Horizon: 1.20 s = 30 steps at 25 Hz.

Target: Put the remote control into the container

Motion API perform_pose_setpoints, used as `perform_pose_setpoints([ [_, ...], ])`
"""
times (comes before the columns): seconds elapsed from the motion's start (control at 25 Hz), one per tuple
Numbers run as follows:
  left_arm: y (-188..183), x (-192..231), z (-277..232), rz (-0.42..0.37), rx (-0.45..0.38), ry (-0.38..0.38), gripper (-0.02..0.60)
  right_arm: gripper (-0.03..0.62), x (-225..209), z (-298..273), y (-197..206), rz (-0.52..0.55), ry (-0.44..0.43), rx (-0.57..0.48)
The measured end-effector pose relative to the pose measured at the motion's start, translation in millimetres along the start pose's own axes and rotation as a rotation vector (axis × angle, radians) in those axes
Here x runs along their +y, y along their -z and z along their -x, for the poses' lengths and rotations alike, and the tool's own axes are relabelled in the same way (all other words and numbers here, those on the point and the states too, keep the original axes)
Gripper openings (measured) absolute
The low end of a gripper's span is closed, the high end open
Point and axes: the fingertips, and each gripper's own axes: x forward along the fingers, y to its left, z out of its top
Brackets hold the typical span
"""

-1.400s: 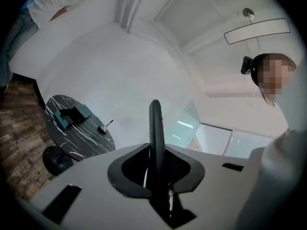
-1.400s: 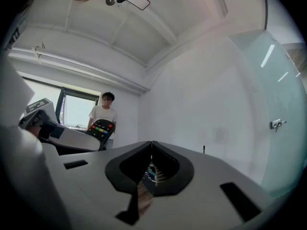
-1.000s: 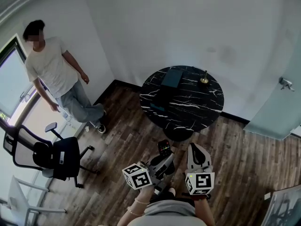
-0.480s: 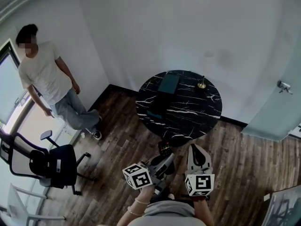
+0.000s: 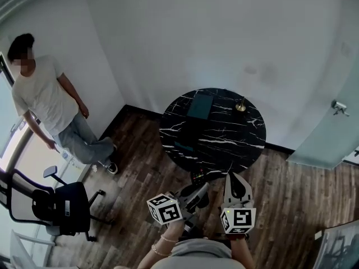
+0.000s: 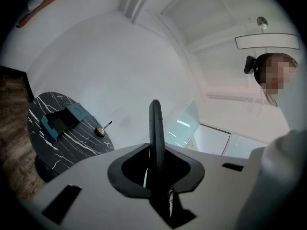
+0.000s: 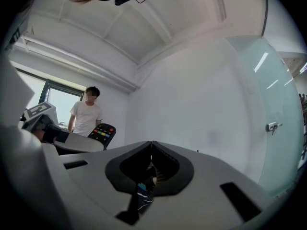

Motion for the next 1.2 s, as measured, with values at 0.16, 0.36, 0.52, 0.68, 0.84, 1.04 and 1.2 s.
perform_pose_setpoints([
  [0.16, -15.6, 19.4, -1.9, 0.009, 0.012, 0.012, 0.067, 0.012, 7.5, -22.7, 2.5, -0.008, 0.013, 0.003],
  [0.36, -32.5, 41.4, -2.2, 0.015, 0.042, 0.003, 0.067, 0.012, 16.8, -46.5, 5.8, -0.015, 0.033, 0.006],
  [0.52, -42.0, 56.6, -4.1, 0.016, 0.05, 0.019, 0.067, 0.012, 21.7, -62.6, 7.4, -0.015, 0.039, 0.009],
  [0.68, -51.7, 67.1, -1.1, 0.01, 0.052, 0.022, 0.067, 0.012, 29.1, -74.8, 10.1, -0.019, 0.042, 0.013],
  [0.84, -56.9, 74.6, 4.6, 0.01, 0.047, 0.015, 0.067, 0.012, 36.5, -83.5, 14.4, -0.03, 0.035, 0.021],
  [1.04, -62.8, 80.1, 6.4, 0.009, 0.045, -0.001, 0.067, 0.012, 38.2, -88.9, 15.7, -0.034, 0.033, 0.031],
  [1.2, -64.5, 85.6, 4.4, 0.017, 0.049, -0.022, 0.067, 0.012, 36.5, -93.5, 20.5, -0.031, 0.025, 0.049],
])
